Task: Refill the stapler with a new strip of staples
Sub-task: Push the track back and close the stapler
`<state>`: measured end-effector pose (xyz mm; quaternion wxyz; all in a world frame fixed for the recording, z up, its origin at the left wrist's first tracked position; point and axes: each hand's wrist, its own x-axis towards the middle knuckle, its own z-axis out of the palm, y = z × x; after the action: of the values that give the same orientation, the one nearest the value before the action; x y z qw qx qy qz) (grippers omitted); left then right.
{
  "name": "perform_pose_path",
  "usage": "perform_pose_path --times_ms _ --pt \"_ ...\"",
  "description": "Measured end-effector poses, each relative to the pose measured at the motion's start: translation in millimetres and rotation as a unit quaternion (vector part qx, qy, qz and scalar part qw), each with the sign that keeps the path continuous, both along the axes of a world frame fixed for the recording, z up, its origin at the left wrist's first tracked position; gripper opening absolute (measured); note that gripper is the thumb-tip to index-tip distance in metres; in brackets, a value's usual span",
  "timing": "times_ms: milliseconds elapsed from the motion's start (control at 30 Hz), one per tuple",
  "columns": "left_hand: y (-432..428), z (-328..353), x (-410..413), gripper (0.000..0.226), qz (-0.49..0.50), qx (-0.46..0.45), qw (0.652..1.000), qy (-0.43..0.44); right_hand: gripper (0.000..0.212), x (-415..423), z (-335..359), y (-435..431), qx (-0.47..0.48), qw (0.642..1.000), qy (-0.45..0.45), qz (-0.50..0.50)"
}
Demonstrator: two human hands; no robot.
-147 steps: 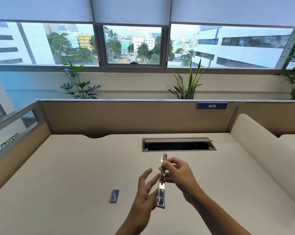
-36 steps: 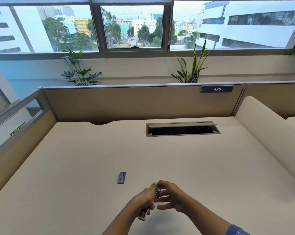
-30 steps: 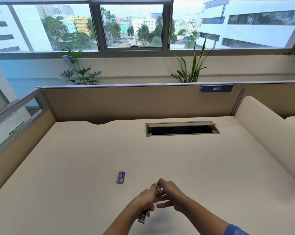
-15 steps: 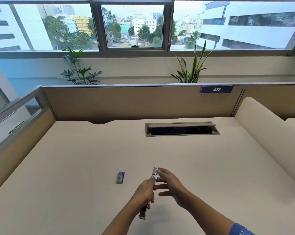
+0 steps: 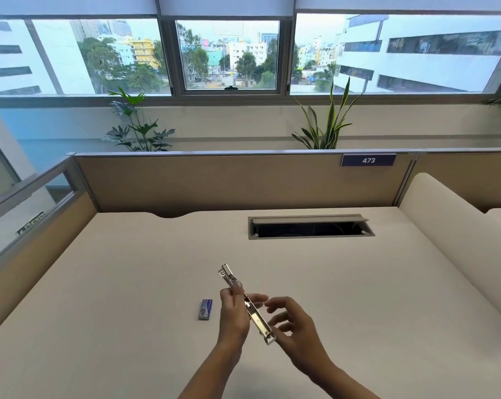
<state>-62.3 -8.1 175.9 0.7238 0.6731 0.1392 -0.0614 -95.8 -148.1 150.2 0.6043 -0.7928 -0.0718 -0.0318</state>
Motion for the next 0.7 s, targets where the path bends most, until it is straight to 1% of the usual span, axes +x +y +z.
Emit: perform_pose_path --times_ms 100,200,300,367,467,567,633,700 --pt "-3 9 -2 0.036 0.005 -0.030 0.999 -0.012 0.037 -5 3 -1 0.052 0.998 -0.016 -0.018" --pt "-8 18 -5 0.031 -0.010 -0.042 0.999 -0.023 0.039 -8 4 1 0.109 0.993 -0.033 -0.039" --pt "-12 24 -8 0.025 -0.026 -0.033 0.998 -0.044 0.027 -8 11 4 0.183 0.977 -0.055 -0.095" --pt "-13 29 -9 0.023 -0.030 -0.031 0.997 -0.061 0.021 -6 17 4 0.216 0.965 -0.061 -0.137" --pt "-13 35 -8 0.032 -0.035 -0.030 0.996 -0.079 0.020 -4 25 1 0.264 0.948 -0.047 -0.173" --pt "-11 38 -6 0.037 -0.023 -0.038 0.995 -0.089 0.022 -3 32 -5 0.275 0.944 -0.031 -0.181" --pt "-11 41 -5 0.036 -0.026 -0.046 0.994 -0.101 0.017 -6 36 -10 0.275 0.946 -0.020 -0.168" --pt "-11 43 -4 0.036 -0.031 -0.062 0.991 -0.114 0.017 -9 40 -14 0.276 0.949 -0.002 -0.151"
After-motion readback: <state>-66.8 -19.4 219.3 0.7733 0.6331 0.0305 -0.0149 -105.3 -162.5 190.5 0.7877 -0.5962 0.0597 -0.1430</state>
